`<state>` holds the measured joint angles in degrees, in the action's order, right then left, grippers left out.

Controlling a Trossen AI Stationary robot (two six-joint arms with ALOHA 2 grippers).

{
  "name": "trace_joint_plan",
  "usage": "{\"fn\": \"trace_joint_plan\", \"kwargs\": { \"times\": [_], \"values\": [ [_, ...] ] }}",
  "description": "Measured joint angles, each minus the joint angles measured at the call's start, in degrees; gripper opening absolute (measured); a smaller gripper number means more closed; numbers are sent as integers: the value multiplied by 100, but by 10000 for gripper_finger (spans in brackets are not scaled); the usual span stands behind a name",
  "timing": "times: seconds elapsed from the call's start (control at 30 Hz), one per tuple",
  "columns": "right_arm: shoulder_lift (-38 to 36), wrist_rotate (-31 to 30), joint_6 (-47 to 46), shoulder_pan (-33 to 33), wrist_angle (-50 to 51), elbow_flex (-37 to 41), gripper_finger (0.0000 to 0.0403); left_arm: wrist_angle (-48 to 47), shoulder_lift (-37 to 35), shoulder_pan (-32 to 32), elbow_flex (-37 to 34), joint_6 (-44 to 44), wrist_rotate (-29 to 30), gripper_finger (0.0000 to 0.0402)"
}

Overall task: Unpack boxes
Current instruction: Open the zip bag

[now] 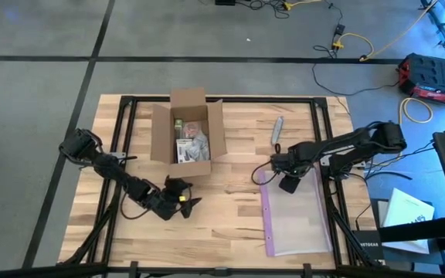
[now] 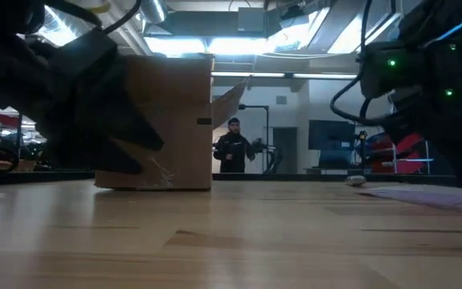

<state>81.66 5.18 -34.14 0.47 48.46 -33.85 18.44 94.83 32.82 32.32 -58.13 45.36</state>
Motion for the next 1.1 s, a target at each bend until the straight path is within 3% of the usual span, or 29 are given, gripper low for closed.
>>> {"fn": "trace_joint_plan", "kwargs": {
  "times": [0.07, 0.13, 0.43, 0.63, 0.9, 1.1],
  "values": [
    [26, 48, -20, -4, -184, -66, 37, 114, 0, -36, -2, 1, 2, 353],
    [31, 49, -83, -3, -428, -100, 12, 271, 0, -71, -2, 3, 2, 353],
    [48, 118, -236, -12, -1242, -947, 0, 1493, -15, -309, 2, 1119, 2, 353],
    [86, 664, -161, 55, -1526, -1634, 0, 1938, -18, -494, 2, 1356, 19, 353],
    [68, -581, -558, 599, -174, -2104, 7, 2081, -20, -494, 4, 1429, -28, 353],
    [68, -1172, -1342, 911, 611, -1762, 87, 2079, -20, -456, 4, 1374, -49, 353]
  ]
}}
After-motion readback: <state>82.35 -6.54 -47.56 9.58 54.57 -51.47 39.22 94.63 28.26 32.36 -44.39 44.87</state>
